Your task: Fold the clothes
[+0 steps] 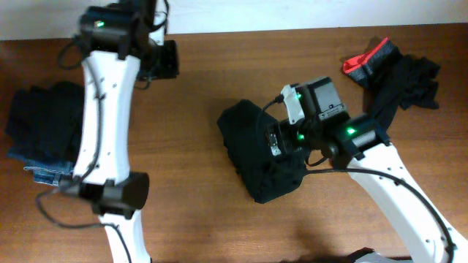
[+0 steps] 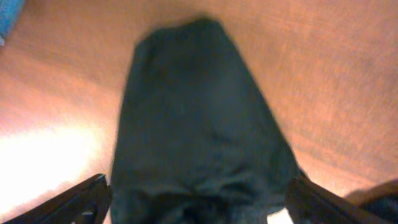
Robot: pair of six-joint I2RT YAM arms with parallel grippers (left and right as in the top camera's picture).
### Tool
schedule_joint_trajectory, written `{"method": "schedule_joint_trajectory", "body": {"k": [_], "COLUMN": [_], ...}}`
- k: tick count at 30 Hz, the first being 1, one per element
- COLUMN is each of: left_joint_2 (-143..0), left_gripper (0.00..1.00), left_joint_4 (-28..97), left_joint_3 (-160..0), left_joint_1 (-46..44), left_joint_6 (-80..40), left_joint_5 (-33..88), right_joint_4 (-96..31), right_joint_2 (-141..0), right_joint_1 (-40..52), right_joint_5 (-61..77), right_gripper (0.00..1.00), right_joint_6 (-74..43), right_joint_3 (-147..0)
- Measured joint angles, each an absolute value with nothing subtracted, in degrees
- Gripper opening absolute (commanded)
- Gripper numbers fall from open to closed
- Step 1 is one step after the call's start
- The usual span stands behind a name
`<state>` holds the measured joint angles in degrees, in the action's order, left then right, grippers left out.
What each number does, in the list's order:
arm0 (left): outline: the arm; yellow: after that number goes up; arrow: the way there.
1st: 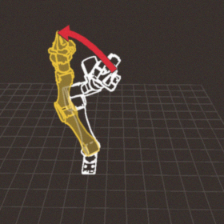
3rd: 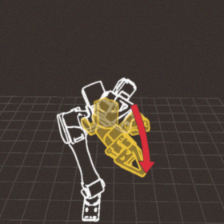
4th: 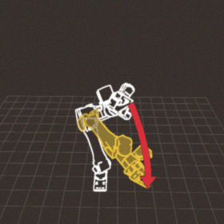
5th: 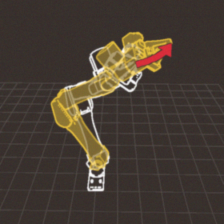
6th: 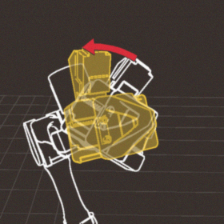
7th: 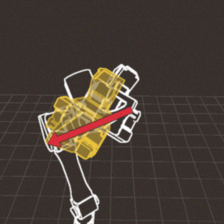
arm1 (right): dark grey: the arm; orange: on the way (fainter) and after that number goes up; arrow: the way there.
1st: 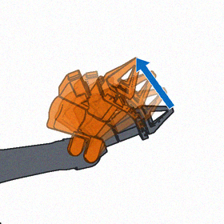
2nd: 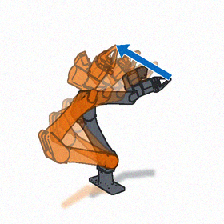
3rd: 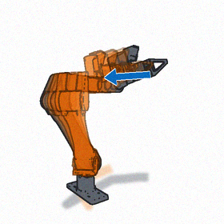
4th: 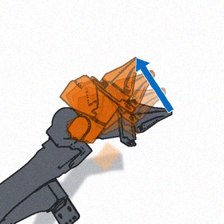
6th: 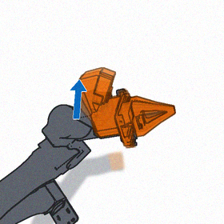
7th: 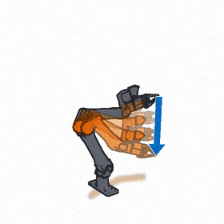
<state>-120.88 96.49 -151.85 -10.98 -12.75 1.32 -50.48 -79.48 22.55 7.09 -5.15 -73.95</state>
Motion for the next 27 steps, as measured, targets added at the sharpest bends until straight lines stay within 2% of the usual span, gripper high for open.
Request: {"method": "schedule_joint_trajectory", "body": {"k": [2,4,11,15,21,27], "left_joint_2": [-118.58,-117.03,-115.42,-115.9,-116.57,-116.81], "left_gripper": [0.56,0.61,0.62,0.63,0.74,0.83], "left_joint_4": [96.51,96.51,95.44,88.38,72.53,67.2], "left_joint_3": [-151.85,-151.81,-138.52,-124.09,-103.74,-92.75], "left_joint_1": [-10.87,-10.9,-10.9,-11.05,-12.95,-16.14], "left_joint_6": [-13.06,-13.13,-13.34,-13.32,-14.39,-17.08], "left_joint_5": [0.58,1.67,14.02,24.6,40.75,47.29], "right_joint_4": [-49.65,-49.17,-49.32,-50.54,-55.44,-58.85], "right_joint_2": [-79.26,-79.26,-79.26,-79.26,-79.29,-80.29], "right_joint_1": [22.55,22.55,22.55,22.11,15.77,10.31], "right_joint_5": [6.85,6.83,6.28,4.58,4.29,4.29], "right_gripper": [0.97,0.97,0.98,0.99,0.99,0.99], "right_joint_6": [-5.13,-5.13,-5.41,-9.15,-17.67,-19.59], "right_joint_3": [-74.85,-75.02,-75.05,-75.09,-75.11,-75.11]}}
